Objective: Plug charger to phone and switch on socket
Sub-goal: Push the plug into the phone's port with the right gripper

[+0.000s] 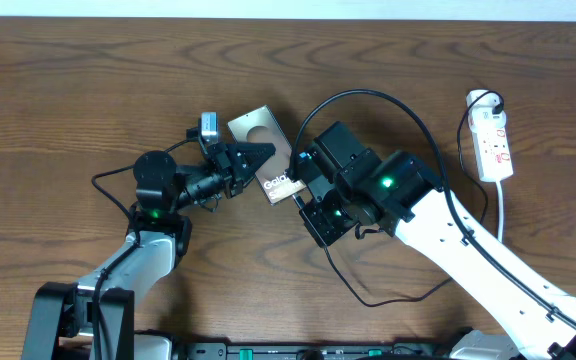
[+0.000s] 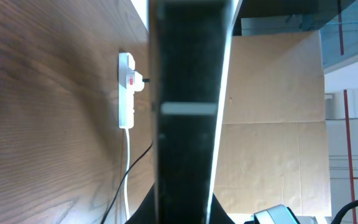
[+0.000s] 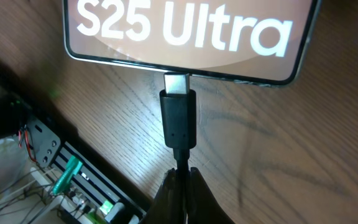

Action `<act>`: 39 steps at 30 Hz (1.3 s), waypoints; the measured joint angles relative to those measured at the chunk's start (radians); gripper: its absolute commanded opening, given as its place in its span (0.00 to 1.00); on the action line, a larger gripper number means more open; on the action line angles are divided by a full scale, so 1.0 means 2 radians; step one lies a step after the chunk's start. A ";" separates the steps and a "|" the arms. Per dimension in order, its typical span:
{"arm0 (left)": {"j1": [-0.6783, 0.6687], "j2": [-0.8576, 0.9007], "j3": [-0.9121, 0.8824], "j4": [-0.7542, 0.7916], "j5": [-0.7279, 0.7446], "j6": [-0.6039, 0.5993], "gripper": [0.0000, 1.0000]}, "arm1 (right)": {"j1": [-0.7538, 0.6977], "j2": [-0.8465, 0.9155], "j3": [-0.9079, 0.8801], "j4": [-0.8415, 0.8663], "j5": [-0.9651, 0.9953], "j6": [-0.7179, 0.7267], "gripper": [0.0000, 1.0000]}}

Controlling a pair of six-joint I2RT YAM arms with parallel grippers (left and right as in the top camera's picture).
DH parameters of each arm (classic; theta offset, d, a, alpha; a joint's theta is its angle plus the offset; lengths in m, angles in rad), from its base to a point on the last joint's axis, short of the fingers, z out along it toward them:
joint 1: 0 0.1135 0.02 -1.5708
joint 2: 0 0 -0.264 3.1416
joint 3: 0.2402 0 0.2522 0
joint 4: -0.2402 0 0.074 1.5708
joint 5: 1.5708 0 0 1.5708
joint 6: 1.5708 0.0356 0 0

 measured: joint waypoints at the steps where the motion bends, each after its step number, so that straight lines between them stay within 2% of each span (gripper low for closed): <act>1: 0.000 0.000 0.000 0.000 0.000 0.000 0.08 | 0.000 0.000 0.000 0.000 0.000 0.001 0.01; 39: 0.000 0.000 0.000 0.000 -0.001 -0.012 0.07 | 0.000 0.002 0.000 0.002 -0.009 0.012 0.01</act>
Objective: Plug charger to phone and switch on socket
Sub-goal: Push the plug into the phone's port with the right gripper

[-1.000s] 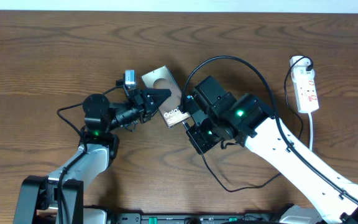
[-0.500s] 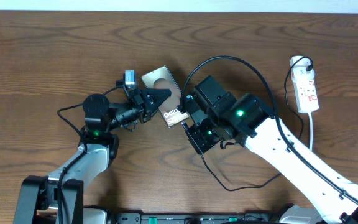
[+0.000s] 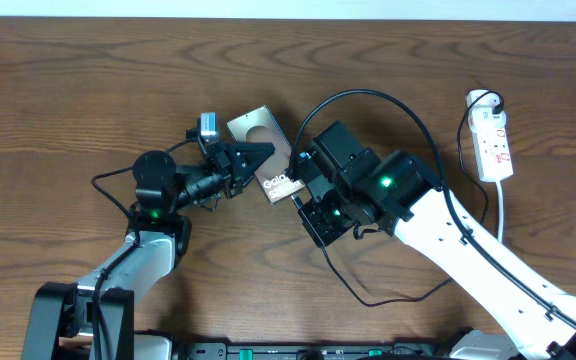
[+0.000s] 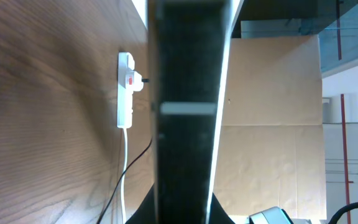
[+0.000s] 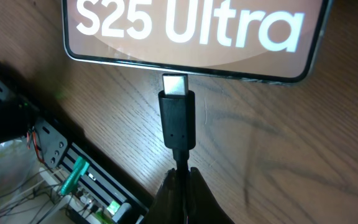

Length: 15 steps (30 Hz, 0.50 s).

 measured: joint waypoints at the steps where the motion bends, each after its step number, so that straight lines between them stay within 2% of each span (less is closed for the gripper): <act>1: 0.000 0.000 0.000 0.000 0.000 0.000 0.07 | 0.000 0.000 0.000 0.000 0.000 0.000 0.01; 15: 0.000 0.000 0.000 0.000 0.000 -0.009 0.07 | 0.001 0.000 0.000 0.000 -0.008 0.001 0.01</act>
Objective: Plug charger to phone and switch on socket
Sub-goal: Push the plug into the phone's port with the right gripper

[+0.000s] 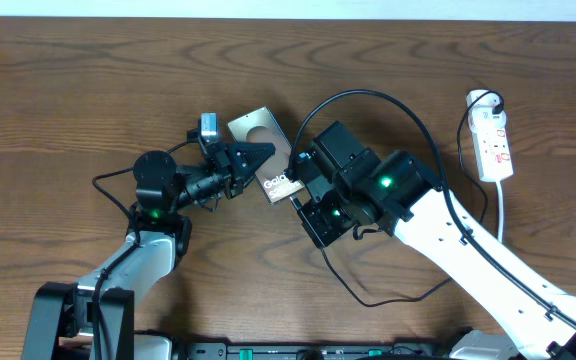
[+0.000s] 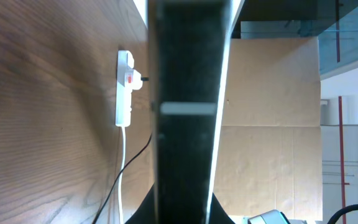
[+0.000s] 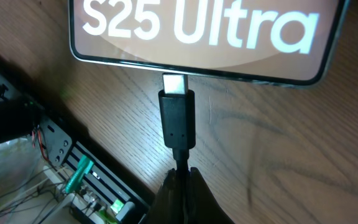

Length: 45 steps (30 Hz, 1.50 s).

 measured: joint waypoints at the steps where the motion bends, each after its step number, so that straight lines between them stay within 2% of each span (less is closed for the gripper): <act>1: 0.000 0.000 0.000 0.000 0.000 0.000 0.08 | 0.000 0.000 0.000 0.000 0.000 0.000 0.01; 27: 0.000 0.000 0.000 0.000 0.000 -0.001 0.07 | 0.000 0.000 0.000 0.003 0.010 0.009 0.01; 45: 0.008 0.000 0.000 0.002 -0.007 0.016 0.07 | 0.000 0.000 -0.007 0.066 0.010 0.011 0.01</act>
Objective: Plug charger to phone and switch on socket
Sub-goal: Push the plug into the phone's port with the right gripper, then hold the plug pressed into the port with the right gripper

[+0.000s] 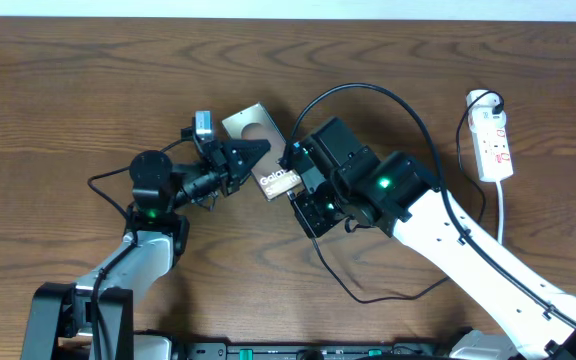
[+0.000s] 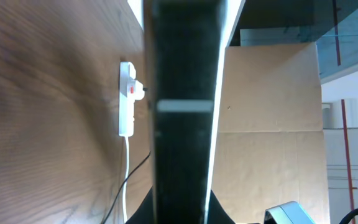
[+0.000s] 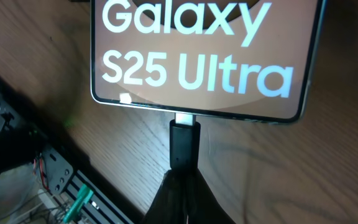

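The phone [image 1: 250, 125] lies screen up left of the table's middle, with "Galaxy S25 Ultra" on its screen [image 3: 207, 56]. My left gripper [image 1: 256, 152] is shut across its middle; the left wrist view shows only its dark edge [image 2: 182, 106]. The black charger plug [image 3: 185, 144] stands at the phone's bottom edge, a short piece of its metal tip still showing. My right gripper [image 3: 184, 186] is shut on the plug's rear end and sits just right of the phone [image 1: 298, 188]. The white socket strip [image 1: 492, 140] with its red switch [image 2: 131, 90] lies at the far right.
The black charger cable [image 1: 368, 92] arcs from the right gripper over to the socket strip, and another loop [image 1: 368, 295] lies near the front edge. A white lead [image 1: 502, 210] runs forward from the strip. A black rail [image 1: 298, 350] lines the table's front.
Phone and both grippers have shifted slightly left and away from the front. My right gripper now grips the plug's rear instead of the cable, and less of the metal tip shows.
At all three earlier moments my left gripper held the phone and my right held the cable just behind the plug, its tip touching the phone's bottom edge with only small shifts. Now the grip is up at the plug and the tip sits closer in.
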Action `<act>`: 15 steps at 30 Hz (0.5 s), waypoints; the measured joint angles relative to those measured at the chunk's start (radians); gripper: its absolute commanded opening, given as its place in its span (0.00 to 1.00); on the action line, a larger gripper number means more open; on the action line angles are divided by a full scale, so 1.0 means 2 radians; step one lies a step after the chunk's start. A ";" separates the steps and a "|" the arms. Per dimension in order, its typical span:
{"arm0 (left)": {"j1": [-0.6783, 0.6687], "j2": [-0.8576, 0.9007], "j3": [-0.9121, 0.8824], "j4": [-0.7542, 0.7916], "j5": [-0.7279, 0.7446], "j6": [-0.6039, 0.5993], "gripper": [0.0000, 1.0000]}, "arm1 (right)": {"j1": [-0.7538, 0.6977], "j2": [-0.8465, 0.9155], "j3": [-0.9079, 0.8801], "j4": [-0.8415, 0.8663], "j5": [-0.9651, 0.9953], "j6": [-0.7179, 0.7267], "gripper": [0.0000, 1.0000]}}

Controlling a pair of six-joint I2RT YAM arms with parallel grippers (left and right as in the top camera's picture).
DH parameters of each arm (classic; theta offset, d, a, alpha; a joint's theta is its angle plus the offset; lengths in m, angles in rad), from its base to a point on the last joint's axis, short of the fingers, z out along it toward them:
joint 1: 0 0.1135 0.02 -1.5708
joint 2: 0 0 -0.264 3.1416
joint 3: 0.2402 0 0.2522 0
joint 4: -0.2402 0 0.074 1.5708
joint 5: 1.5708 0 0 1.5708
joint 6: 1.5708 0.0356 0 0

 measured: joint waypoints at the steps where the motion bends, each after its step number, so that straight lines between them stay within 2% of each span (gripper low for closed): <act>1: 0.001 0.000 0.000 0.000 -0.001 0.004 0.08 | 0.000 0.000 0.000 0.003 0.000 0.000 0.01; 13: 0.009 0.000 0.006 0.003 -0.004 0.055 0.07 | 0.000 0.001 -0.009 0.042 0.002 0.000 0.01; 15: 0.010 0.000 0.006 0.003 -0.005 0.057 0.07 | 0.000 0.002 -0.010 0.043 0.003 0.000 0.05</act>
